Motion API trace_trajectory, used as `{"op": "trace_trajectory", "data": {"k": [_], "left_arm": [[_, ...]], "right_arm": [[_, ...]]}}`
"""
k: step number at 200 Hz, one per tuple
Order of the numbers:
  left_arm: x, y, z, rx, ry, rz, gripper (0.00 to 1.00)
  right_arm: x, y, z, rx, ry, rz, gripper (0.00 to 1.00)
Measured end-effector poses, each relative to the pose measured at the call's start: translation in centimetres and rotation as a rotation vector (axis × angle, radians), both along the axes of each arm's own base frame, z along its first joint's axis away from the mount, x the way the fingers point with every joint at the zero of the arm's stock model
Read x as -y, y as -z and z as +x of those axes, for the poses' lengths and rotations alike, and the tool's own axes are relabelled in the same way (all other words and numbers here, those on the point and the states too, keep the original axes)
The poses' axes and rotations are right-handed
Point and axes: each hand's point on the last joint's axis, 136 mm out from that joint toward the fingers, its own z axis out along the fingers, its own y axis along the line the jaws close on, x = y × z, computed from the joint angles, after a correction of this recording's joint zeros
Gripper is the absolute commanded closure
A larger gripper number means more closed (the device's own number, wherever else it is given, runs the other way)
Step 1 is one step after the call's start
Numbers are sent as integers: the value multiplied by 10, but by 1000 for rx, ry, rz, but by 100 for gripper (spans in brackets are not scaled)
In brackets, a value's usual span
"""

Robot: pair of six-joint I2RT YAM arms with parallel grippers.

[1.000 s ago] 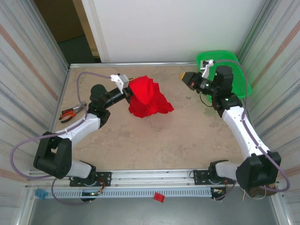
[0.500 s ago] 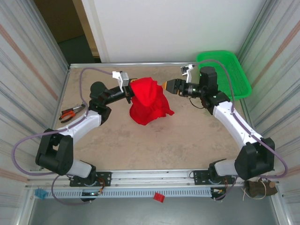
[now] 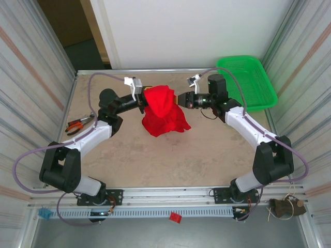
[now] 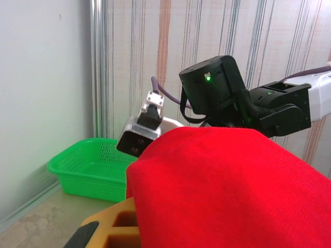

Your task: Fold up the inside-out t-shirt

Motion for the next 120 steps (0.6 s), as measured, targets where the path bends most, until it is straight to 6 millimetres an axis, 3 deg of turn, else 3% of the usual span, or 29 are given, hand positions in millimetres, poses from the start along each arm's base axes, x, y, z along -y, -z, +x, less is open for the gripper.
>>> {"op": "trace_trajectory", "data": {"k": [54,80,100,120], "left_arm": [[-1,6,-3,-14,-17,15,55],[3,18,-16,-16,-8,60,49],[4,31,-29,-22,-8,98,37],[-2,38,-27,-53,-70,116,29]], "right_arm": [[70,-45,54,53,319,66,100],[73,-73,61,89,359,94,100],[71,-100,62,133,346,127,100],[65,-124,55,195,275,165,100]]}}
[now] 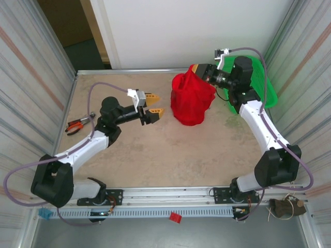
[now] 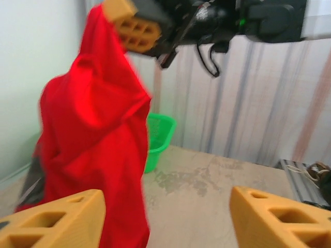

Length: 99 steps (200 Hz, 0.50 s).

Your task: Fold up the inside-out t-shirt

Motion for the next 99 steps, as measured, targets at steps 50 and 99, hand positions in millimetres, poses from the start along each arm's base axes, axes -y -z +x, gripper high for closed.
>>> {"op": "trace_trajectory", "data": {"k": [50,99], "left_arm": [[-36,-27,59,-101,-299,-24,20],[-13,-33,81,-173,-281,-51,23]], "right_arm": [[-16,-28,-35,94,-252,10,100],[-19,-34,-44,126,-322,2,100]]}}
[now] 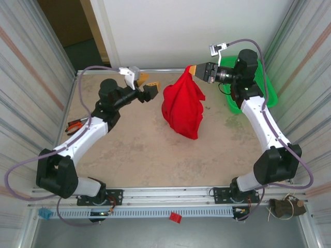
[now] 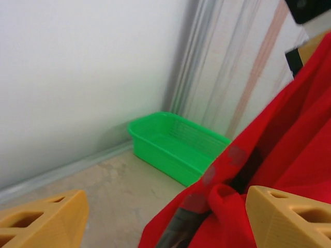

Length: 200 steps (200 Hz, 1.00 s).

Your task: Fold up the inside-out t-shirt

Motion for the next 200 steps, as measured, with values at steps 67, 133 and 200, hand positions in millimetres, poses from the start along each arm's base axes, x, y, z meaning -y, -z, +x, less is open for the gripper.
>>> {"op": "trace_trajectory", "data": {"k": [67,133,200], "left_arm": [[149,48,-138,-58,477,91,23],[21,23,-51,30,-40,48,19],[33,74,-34,9,-54,196,20]], "right_arm": [[1,7,14,-8,0,14,100],[16,-1,17,17,17,25,100],[15,-10,6,31,-16,32,100]]}}
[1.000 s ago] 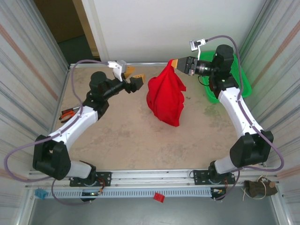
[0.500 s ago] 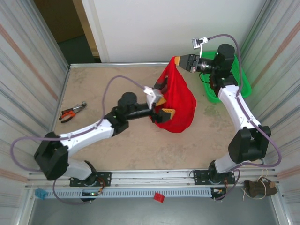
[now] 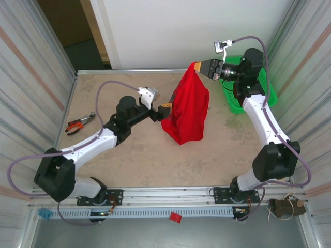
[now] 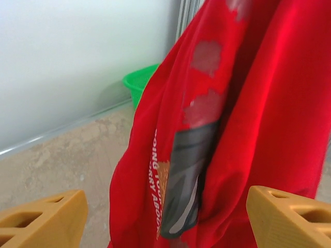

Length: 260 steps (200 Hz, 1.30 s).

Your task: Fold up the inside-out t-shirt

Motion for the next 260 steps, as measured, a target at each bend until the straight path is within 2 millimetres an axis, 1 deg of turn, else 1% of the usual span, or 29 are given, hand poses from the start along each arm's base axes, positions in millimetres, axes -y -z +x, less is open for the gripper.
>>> {"op": "trace_trajectory", "data": {"k": [40,71,97,102,107,109,117,121,132,139,142,160,175,187,198,199,200,207,209,211,212,219,228,237,250,254,255,257,260], "left_arm": [[2,18,7,-5,-15,51,21],[6,47,14,-41,-18,104,23],[10,70,19,-74,-13,143,27],[10,75,19,-78,-12,151,29],[11,79,20,-82,-9,158,34],[11,81,21,-85,-8,160,37],[14,87,22,-91,0,172,55],[15,88,24,-91,5,177,66],[21,91,28,-98,21,180,90],[23,91,31,-101,32,179,100],[23,90,31,-101,36,178,100],[17,77,37,-90,53,158,100],[0,58,41,-89,53,118,100],[-18,37,43,-86,48,72,100],[-34,12,42,-71,51,22,100],[-35,9,42,-68,52,17,100],[-36,7,42,-66,52,13,100],[-41,-11,38,-51,65,-20,100],[-42,-14,37,-48,69,-27,100],[-43,-20,36,-44,77,-38,100],[-43,-23,35,-41,82,-44,100],[-43,-40,28,-28,110,-76,100],[-41,-58,20,-14,151,-113,100],[-38,-75,13,-8,194,-154,100],[-34,-90,5,-25,253,-198,100],[-33,-93,3,-35,269,-209,100],[-33,-93,3,-38,272,-211,100],[-32,-94,2,-45,280,-216,100],[-32,-95,1,-54,289,-223,100]], "right_arm": [[0,-2,-2,7,-3,0,100],[0,-3,-3,11,-3,1,100],[1,-8,-7,24,-3,3,100],[1,-9,-8,26,-3,3,100],[1,-9,-9,28,-3,3,100],[1,-9,-9,28,-3,3,100],[1,-10,-9,32,-3,3,100],[1,-10,-10,33,-3,4,100],[2,-11,-10,34,-1,4,100],[3,-10,-10,35,2,4,100],[4,-10,-10,34,4,3,100],[16,-2,-9,24,35,2,100],[30,8,-6,7,76,1,100],[41,20,-4,-16,107,-1,100],[47,36,-2,-51,131,-7,100],[47,37,-2,-54,132,-8,99],[48,39,-1,-60,134,-10,96],[50,53,3,-91,157,-21,63],[51,56,4,-98,164,-25,56],[51,61,5,-113,173,-29,51],[52,63,6,-122,178,-32,51],[54,80,12,-164,218,-54,40],[59,101,18,-218,270,-84,35],[64,122,23,-274,330,-116,32],[72,144,22,-339,412,-162,26],[73,150,20,-351,437,-182,22],[73,151,19,-353,440,-185,19],[74,152,18,-357,454,-195,16],[73,154,15,-359,465,-209,14]]}}
